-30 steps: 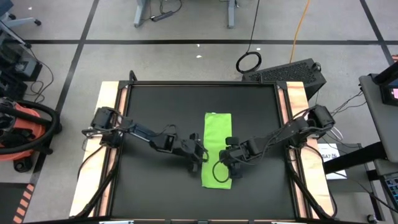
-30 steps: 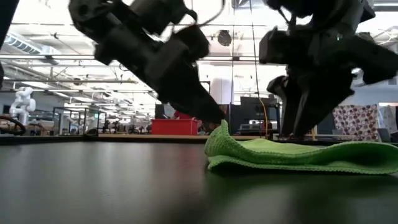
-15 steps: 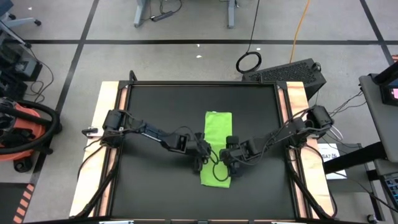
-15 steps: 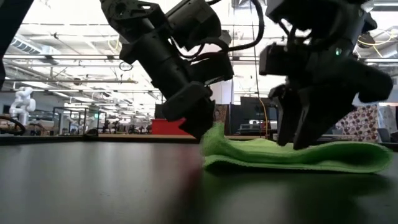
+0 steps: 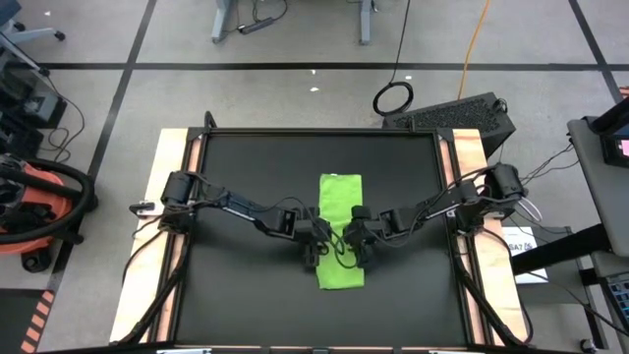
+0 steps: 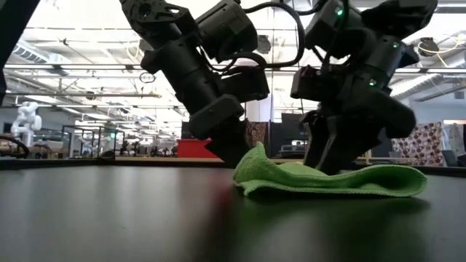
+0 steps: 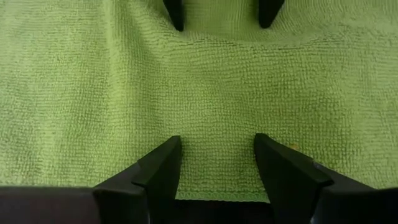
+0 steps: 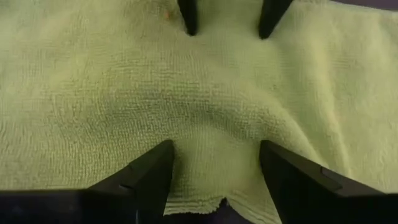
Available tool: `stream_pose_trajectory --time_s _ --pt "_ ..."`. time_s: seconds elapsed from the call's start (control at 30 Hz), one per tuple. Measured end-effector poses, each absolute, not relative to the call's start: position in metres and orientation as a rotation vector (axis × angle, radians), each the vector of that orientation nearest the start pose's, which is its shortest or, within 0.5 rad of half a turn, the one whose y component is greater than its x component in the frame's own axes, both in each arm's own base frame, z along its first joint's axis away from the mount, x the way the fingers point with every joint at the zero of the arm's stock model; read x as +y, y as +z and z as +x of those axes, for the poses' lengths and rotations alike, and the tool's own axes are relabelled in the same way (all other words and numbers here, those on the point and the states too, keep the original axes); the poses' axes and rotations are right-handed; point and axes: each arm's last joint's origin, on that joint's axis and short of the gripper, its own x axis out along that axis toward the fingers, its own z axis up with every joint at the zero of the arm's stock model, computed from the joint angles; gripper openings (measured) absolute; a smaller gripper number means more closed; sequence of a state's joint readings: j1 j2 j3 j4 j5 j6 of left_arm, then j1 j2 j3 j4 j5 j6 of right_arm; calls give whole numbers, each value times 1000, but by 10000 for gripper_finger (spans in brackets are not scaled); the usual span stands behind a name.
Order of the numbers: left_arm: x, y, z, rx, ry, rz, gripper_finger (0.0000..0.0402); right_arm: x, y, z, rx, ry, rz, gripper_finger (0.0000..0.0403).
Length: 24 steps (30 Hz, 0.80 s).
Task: Roll towel into tight, uniform cylinder
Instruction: Fold the green towel
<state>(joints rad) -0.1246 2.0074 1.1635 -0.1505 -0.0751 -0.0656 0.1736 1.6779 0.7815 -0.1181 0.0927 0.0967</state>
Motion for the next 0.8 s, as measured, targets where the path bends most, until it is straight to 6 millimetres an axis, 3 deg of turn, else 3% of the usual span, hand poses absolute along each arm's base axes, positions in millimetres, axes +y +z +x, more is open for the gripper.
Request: stream_pose_trajectory --time_s 0.3,0.8 --pt "-44 114 380 1100 38 47 212 38 131 298 997 39 -24 222" --pt "-44 114 381 1091 7 125 212 69 135 299 923 98 76 216"
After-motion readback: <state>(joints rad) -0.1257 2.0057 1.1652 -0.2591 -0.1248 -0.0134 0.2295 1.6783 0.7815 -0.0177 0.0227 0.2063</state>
